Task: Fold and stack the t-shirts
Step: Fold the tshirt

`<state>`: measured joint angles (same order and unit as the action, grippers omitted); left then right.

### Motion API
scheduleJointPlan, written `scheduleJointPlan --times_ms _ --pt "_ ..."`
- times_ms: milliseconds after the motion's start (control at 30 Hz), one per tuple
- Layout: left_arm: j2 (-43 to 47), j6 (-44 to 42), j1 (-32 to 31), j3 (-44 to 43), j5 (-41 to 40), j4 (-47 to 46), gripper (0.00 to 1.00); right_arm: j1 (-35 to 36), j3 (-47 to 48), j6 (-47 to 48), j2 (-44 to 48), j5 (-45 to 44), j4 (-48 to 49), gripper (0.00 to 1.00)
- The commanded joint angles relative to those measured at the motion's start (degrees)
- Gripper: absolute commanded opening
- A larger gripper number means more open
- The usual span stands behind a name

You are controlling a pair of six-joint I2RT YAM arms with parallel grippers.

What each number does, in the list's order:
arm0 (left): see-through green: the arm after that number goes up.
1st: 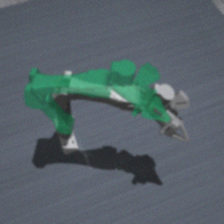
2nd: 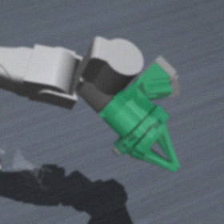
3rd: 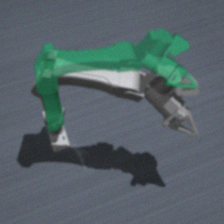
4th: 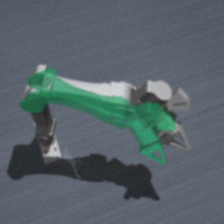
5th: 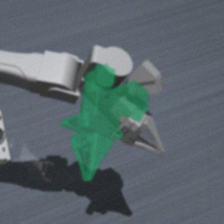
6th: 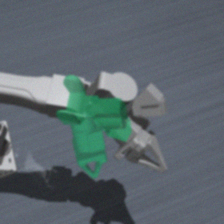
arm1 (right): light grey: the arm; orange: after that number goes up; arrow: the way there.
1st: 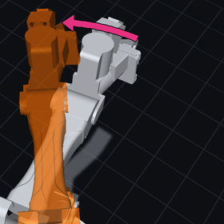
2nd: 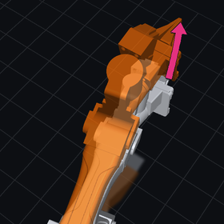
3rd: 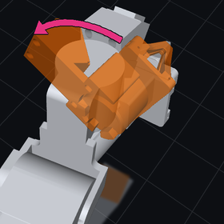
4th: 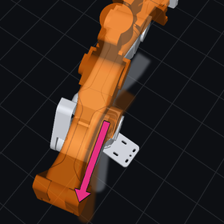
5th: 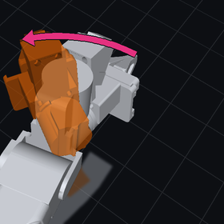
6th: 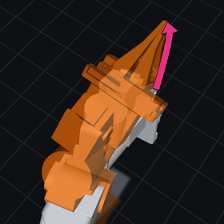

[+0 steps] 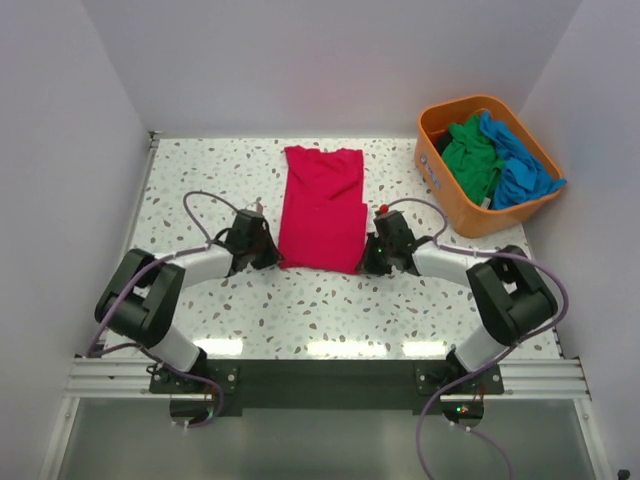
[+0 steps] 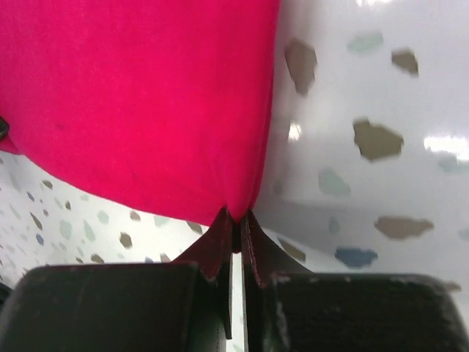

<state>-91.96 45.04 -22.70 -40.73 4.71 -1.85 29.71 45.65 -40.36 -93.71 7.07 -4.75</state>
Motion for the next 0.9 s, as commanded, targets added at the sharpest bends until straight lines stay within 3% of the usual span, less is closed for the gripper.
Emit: scheduleJointPlan --times_ms 0,100,267,367,500,700,867 --pt "6.15 0.31 -4.45 3.90 -4.43 12.97 0.00 0.17 -3.98 -0.60 6.51 2.24 -5.60 0.00" --pt "15.88 4.26 -9.53 7.32 -7.61 18.27 0.00 0.26 -9.50 0.02 15.64 2.42 -12.17 0.00" --pt "29.81 8.40 -12.98 11.55 -4.98 24.42 0.00 0.17 -12.78 0.19 33.55 3.22 -25.80 0.00" --pt "34.83 7.97 -13.25 10.24 -1.39 25.67 0.00 0.17 -10.76 0.37 38.06 3.74 -28.11 0.00" --pt "35.19 6.82 -13.25 2.87 -7.05 33.73 0.00 -0.01 -2.61 2.47 34.85 2.43 -29.43 0.00" --pt "24.50 4.53 -11.14 -9.61 -15.94 33.83 0.00 -2.20 10.40 4.76 24.13 -0.66 -22.77 0.00" --pt "16.92 0.59 -5.01 -18.50 -14.91 29.72 0.00 -6.23 17.71 6.78 16.38 0.92 -18.46 0.00"
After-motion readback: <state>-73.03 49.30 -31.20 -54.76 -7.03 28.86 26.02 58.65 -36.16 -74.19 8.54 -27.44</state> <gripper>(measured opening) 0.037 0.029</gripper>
